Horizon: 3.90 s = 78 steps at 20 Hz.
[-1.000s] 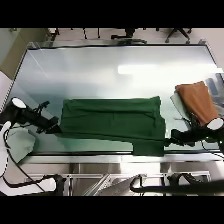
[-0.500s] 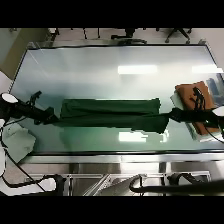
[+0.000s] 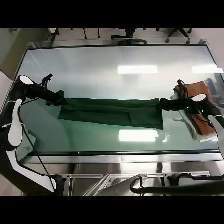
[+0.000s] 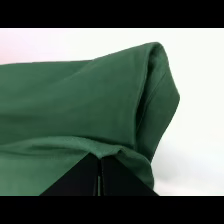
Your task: Fold the shirts.
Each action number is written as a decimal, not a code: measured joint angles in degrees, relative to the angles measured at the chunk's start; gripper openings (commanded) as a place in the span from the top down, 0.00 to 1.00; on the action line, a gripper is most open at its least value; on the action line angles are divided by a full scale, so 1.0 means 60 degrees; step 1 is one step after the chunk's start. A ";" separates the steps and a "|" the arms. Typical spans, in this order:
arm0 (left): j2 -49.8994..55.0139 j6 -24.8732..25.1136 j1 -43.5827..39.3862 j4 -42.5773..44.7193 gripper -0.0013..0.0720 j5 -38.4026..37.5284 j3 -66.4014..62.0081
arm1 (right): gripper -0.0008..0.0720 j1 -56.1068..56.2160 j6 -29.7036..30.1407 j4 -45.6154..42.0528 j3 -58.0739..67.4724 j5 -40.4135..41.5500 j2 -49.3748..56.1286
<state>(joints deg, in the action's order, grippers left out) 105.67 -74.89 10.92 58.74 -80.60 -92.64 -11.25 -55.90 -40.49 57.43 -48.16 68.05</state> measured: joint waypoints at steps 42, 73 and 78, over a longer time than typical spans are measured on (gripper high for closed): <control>0.3803 -0.0124 -0.8116 -0.2765 0.96 0.4681 -0.4076 | 0.96 -0.1060 -0.1359 0.0718 0.5836 -0.6838 -0.0594; -0.4135 0.1872 -0.1100 -0.2798 0.96 0.0455 -0.0594 | 0.03 0.6269 -0.2696 -0.0459 0.6084 0.0321 0.2069; -0.4167 0.1963 -0.1086 -0.2798 0.96 0.0441 -0.0521 | 0.03 0.3676 -0.3989 -0.2113 0.5781 -0.2317 0.1373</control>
<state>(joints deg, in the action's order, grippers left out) 80.66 -63.11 4.40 41.95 -77.95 -95.77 10.81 -79.83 -53.17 92.12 -62.06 76.29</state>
